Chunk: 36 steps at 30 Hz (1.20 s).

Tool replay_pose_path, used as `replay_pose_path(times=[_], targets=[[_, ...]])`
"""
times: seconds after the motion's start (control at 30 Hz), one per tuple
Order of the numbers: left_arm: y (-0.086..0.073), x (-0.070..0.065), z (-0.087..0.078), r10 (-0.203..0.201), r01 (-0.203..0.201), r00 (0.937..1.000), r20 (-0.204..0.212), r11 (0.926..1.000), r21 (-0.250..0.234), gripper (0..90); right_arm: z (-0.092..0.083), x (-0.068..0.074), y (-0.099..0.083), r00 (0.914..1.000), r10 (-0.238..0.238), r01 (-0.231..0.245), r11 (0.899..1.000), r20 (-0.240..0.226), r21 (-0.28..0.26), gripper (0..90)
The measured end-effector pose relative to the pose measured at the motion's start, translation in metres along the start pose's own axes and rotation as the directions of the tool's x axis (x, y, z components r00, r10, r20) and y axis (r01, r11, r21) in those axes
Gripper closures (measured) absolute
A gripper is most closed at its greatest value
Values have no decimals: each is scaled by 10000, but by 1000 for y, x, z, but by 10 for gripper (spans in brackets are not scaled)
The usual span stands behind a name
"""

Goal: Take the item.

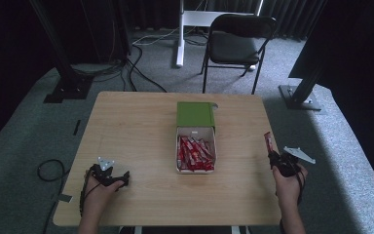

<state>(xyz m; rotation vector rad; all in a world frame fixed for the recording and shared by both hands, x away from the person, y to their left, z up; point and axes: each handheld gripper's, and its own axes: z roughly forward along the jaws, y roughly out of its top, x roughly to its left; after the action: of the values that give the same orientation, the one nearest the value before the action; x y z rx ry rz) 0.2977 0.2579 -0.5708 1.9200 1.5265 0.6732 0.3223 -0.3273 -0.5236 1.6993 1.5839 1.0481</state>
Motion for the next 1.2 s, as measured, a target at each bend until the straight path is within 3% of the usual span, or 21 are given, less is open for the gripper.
replay_pose_path(times=[0.27, 0.7, 0.9, 1.0, 1.2], targets=[[0, 0, 0, -8, 8, 10000, 0, 10000, 0, 82, 12, -9, -13, 9991, 416, -420, 9986, 113, 321, 826], [0, 0, 0, -10, 10, 10000, 1, 10000, 3, 82, 30, -15, -32, 9988, 403, -431, 9938, 295, 1022, 824], [0, 0, 0, -1, 1, 10000, 0, 10000, 1, 82, 31, -20, -35, 9979, 559, -591, 9926, 334, 1059, 822], [0, 0, 0, -4, 4, 10000, -1, 10000, 2, 82, 33, -21, -36, 9990, 298, -334, 9921, 320, 1212, 816], [0, 0, 0, -1, 1, 10000, 0, 10000, 2, 82, 34, -23, -38, 9992, 250, -289, 9914, 315, 1280, 767]])
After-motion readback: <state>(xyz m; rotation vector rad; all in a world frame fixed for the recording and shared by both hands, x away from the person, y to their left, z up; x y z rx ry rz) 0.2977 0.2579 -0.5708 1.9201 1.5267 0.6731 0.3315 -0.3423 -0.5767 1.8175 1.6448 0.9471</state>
